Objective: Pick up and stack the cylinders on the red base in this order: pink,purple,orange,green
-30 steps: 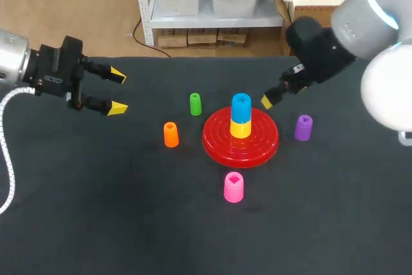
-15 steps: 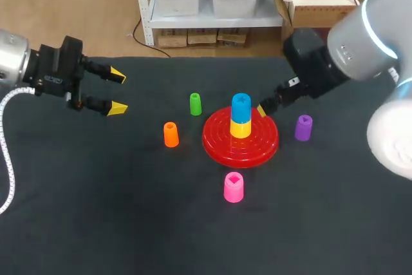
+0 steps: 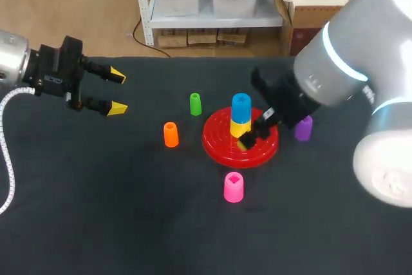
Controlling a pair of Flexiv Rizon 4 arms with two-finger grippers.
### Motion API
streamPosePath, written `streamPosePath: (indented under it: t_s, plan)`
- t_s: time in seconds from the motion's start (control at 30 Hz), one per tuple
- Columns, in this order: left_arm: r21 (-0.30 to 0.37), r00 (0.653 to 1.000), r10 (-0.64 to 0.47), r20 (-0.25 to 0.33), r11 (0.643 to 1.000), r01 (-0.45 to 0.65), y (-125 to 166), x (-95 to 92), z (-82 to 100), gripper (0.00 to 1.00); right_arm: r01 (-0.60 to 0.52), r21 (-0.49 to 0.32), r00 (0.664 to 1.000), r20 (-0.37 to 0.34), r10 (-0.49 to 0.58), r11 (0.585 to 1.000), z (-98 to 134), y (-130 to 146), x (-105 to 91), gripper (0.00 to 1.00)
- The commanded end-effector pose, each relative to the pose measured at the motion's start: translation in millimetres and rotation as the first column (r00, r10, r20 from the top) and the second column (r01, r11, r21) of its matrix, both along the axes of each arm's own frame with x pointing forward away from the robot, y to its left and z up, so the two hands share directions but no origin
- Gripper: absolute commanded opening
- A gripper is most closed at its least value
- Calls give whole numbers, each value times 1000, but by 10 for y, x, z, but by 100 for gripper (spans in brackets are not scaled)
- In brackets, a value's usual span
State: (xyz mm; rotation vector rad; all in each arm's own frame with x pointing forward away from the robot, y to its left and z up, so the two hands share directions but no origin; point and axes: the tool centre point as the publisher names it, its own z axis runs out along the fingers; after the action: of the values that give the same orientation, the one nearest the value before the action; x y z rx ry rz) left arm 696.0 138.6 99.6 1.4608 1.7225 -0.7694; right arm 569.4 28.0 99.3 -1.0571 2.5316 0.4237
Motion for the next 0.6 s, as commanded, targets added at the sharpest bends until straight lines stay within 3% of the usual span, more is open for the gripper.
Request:
streamPosePath:
  t_s: [0.03,0.1,0.27,0.47,0.6]
  plan:
    - [-1,1000,-1,2,1000,1,10,-7,-1,100,-3,20,1000,-9,4,1000,-51,191,-274,100]
    - [-1,1000,-1,2,1000,1,10,-7,-1,100,-8,20,999,-34,9,1000,-38,243,-377,100]
    - [-1,1000,-1,2,1000,1,10,-7,-1,100,-112,-79,980,-173,97,991,-38,338,-496,100]
    - [-1,1000,-1,2,1000,1,10,-7,-1,100,-156,-163,964,-239,115,974,-112,368,-509,100]
    - [-1,1000,-1,2,1000,1,10,-7,-1,100,-177,-262,954,-284,99,949,-203,378,-487,100]
